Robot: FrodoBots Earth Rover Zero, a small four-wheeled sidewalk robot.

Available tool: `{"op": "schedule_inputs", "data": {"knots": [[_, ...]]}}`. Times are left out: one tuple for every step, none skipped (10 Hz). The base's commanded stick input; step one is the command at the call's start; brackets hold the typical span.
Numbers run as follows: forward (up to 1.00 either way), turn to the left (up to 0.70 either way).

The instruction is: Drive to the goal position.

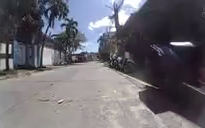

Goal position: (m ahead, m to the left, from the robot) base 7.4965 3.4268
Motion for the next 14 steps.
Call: {"op": "schedule_inputs", "data": {"knots": [[1.00,0.08],[1.00,0.09],[1.00,0.11],[1.00,0.11],[1.00,0.02],[1.00,0.03],[1.00,0.13],[1.00,0.00],[1.00,0.00],[1.00,0.00],[1.00,0.00],[1.00,0.03],[1.00,0.06],[1.00,0.00]]}}
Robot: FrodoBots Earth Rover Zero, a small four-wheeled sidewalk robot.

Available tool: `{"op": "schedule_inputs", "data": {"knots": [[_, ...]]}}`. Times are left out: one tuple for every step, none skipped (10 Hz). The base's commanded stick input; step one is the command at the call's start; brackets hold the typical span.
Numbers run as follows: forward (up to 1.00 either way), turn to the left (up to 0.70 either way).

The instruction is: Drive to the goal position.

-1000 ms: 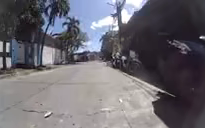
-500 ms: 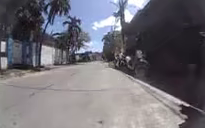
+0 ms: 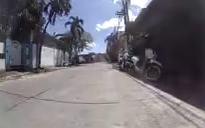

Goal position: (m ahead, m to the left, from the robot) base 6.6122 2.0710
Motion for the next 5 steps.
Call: {"op": "schedule_inputs", "data": {"knots": [[1.00,0.03],[1.00,0.07],[1.00,0.06],[1.00,0.00],[1.00,0.01]]}}
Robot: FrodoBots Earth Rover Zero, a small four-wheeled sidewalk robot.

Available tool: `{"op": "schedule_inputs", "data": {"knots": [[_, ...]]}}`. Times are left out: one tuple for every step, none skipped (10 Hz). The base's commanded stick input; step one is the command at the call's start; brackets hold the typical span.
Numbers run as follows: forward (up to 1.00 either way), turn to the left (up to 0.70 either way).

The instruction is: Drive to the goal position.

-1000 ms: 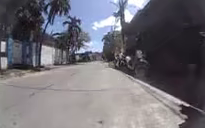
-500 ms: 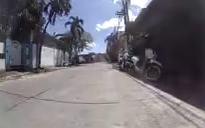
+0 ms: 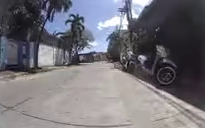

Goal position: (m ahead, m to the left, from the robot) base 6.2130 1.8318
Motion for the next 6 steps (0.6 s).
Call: {"op": "schedule_inputs", "data": {"knots": [[1.00,0.05],[1.00,0.00],[1.00,0.03],[1.00,0.09],[1.00,0.05],[1.00,0.01]]}}
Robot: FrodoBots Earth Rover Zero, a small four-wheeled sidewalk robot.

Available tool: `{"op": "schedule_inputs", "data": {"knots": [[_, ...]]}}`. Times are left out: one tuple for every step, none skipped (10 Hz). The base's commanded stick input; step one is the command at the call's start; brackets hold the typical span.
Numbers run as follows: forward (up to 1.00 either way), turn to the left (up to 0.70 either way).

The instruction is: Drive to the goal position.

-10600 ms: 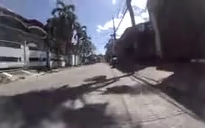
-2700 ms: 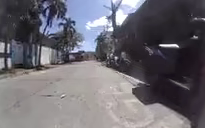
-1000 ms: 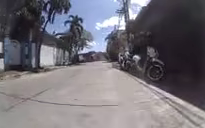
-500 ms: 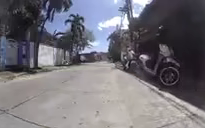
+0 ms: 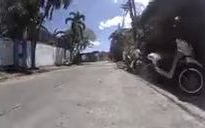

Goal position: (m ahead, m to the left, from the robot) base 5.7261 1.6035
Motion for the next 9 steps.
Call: {"op": "schedule_inputs", "data": {"knots": [[1.00,0.08],[1.00,0.13],[1.00,0.00],[1.00,0.00],[1.00,0.00],[1.00,0.00],[1.00,0.06],[1.00,0.08],[1.00,0.08]]}}
